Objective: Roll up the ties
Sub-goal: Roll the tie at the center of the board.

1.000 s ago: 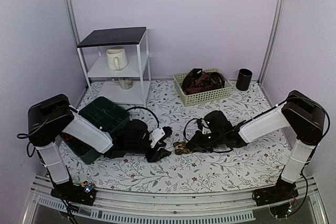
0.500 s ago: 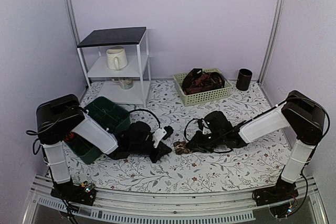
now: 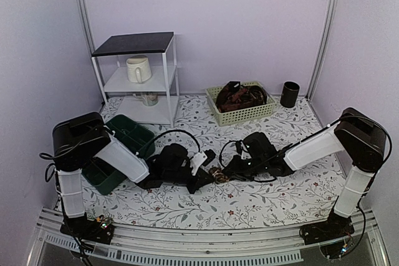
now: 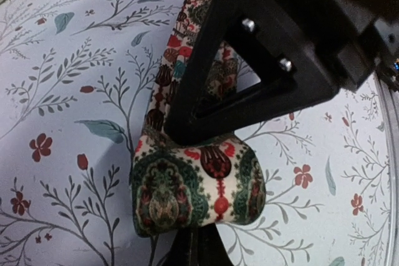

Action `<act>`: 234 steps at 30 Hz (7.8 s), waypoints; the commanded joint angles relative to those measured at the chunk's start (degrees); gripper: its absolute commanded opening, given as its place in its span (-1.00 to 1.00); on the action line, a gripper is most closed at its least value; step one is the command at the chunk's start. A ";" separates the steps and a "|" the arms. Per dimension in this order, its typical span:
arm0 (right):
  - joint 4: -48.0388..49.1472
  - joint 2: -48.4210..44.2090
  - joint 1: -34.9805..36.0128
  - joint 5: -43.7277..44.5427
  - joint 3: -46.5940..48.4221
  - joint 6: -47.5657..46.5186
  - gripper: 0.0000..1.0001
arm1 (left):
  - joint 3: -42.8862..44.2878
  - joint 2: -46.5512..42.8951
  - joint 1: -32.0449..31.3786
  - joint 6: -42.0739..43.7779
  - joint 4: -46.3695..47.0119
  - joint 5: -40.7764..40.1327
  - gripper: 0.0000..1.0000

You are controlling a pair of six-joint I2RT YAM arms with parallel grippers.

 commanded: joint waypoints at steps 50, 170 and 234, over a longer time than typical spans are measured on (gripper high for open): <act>-3.47 -5.98 2.27 8.08 -2.66 -1.80 -0.84 | 7.31 1.53 -0.83 1.25 -5.81 1.89 -1.00; 7.31 -1.45 0.14 -2.98 -5.78 7.02 -0.45 | -1.94 -8.03 -0.45 4.37 -3.40 -9.14 -0.04; -9.72 2.82 4.31 2.30 8.05 -2.41 -0.47 | -1.13 -2.25 1.25 -8.83 -1.74 0.75 -1.00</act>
